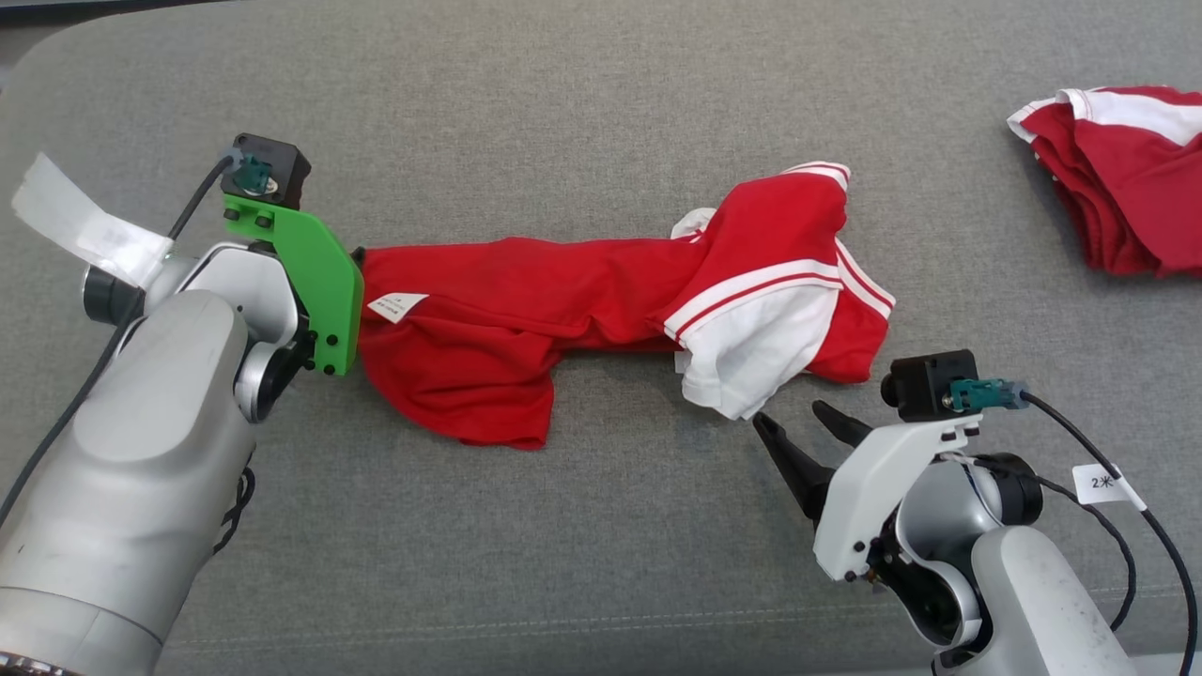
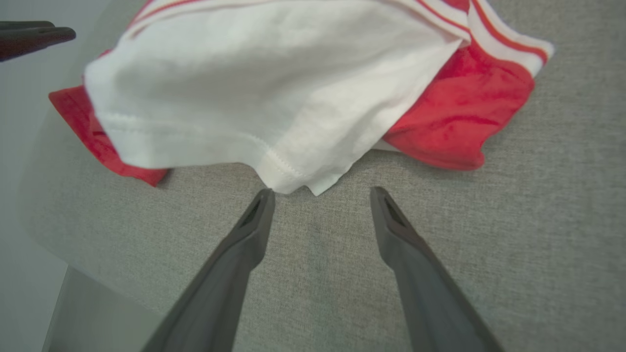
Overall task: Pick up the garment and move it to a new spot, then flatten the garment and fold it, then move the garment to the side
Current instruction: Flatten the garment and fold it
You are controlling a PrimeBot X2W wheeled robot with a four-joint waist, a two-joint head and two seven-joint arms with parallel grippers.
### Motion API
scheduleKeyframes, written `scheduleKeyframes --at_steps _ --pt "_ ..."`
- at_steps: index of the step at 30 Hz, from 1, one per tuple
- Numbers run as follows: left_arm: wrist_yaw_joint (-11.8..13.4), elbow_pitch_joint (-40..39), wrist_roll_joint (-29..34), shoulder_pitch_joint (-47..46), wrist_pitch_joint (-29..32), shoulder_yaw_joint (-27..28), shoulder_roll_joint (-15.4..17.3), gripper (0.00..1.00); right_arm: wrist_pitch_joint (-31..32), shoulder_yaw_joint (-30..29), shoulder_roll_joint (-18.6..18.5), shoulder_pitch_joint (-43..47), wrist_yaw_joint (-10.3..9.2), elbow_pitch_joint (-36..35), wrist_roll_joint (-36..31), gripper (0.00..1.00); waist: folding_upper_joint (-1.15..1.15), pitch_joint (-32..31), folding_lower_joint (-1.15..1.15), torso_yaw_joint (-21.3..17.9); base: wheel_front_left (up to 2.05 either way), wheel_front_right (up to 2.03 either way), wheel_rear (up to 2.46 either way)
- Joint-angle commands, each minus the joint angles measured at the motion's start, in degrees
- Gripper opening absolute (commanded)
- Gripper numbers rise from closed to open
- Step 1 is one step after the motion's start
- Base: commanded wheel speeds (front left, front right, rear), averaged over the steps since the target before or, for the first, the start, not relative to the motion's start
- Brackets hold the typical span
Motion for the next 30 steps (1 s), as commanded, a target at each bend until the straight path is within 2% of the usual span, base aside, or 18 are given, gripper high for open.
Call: scheduleKeyframes --at_steps 1,14,21,24,26,27,30 --pt "-0.4 1.4 -0.4 -1.3 0.1 0.2 0.1 1.00 -0.3 0.2 -0.2 -0.1 -0.01 -0.9 0.2 1.00 0.00 1.1 0.00 -0.7 0.00 0.00 0.00" --pt "-0.9 9.1 0.0 -3.9 -0.5 -0.9 -0.9 1.00 0.1 1.6 -0.2 1.2 -0.01 -4.1 -0.2 1.00 0.00 3.1 0.00 -1.6 0.00 0.00 0.00" --pt "-2.2 12.7 -0.7 -5.2 -0.6 -1.3 -1.9 1.00 0.3 2.1 -0.2 1.6 -0.01 -4.6 -0.6 1.00 0.00 3.7 0.00 -1.8 0.00 0.00 0.00" --pt "-2.7 13.5 -0.7 -5.6 -1.6 -1.5 -2.3 0.93 0.3 2.1 -0.2 1.5 -0.01 -4.8 -0.7 1.00 0.00 3.9 0.00 -1.7 0.00 0.00 0.00" --pt "-3.2 14.5 -0.7 -6.2 -2.2 -1.8 -2.8 0.80 0.3 2.1 -0.2 1.4 -0.01 -4.9 -0.9 1.00 0.00 4.1 0.00 -1.5 0.00 0.00 0.00" --pt "-3.4 14.8 -0.8 -6.3 -2.3 -2.0 -3.0 0.65 0.4 2.2 -0.2 1.4 -0.01 -4.9 -0.9 1.00 0.00 4.1 0.00 -1.5 0.00 0.00 0.00" --pt "-4.1 15.4 -1.0 -6.6 -2.5 -2.4 -3.3 0.41 0.4 2.3 -0.2 1.3 -0.01 -4.8 -0.8 1.00 0.00 4.2 0.00 -1.5 0.00 0.00 0.00"
